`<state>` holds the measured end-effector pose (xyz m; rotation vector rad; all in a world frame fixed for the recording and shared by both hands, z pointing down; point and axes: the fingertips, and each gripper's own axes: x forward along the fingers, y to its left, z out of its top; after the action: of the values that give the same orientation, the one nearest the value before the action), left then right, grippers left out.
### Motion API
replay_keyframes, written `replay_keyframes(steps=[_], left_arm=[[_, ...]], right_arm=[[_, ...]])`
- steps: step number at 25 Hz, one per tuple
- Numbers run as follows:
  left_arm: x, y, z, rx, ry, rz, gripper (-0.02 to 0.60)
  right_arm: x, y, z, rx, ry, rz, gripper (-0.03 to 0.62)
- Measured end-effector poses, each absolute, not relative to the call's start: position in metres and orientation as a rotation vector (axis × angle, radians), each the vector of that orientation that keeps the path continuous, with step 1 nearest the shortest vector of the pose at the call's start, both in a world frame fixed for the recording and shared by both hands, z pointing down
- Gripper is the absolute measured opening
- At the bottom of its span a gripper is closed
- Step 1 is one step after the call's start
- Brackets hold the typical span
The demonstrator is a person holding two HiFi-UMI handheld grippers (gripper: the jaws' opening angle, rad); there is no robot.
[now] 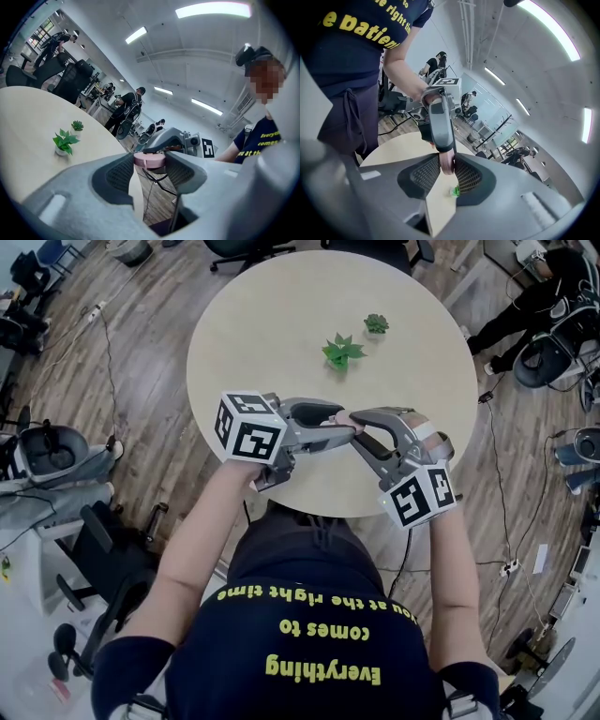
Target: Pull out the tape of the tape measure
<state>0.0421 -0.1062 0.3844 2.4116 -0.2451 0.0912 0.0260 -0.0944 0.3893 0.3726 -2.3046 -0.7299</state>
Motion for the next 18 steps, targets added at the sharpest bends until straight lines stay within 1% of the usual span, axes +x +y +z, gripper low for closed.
replay_keyframes(steps=[9, 14, 18], left_arm=[[0.044, -0.110, 0.385, 2.388, -0.252, 0.076, 0.218], [0.043, -0.112, 0.384, 2.432, -0.287, 0.062, 0.219], [0.035, -0.113, 0.385, 2.442, -0.309, 0.038, 0.190]], right_arm=[[0.029, -0.097, 0.392, 0.395, -2.198, -0.843, 0.086], [0.032, -0.101, 0.394, 0.412, -2.176, -0.847, 0.083], [0.044, -0.109, 0.393, 0.462, -2.168, -0.825, 0.083]])
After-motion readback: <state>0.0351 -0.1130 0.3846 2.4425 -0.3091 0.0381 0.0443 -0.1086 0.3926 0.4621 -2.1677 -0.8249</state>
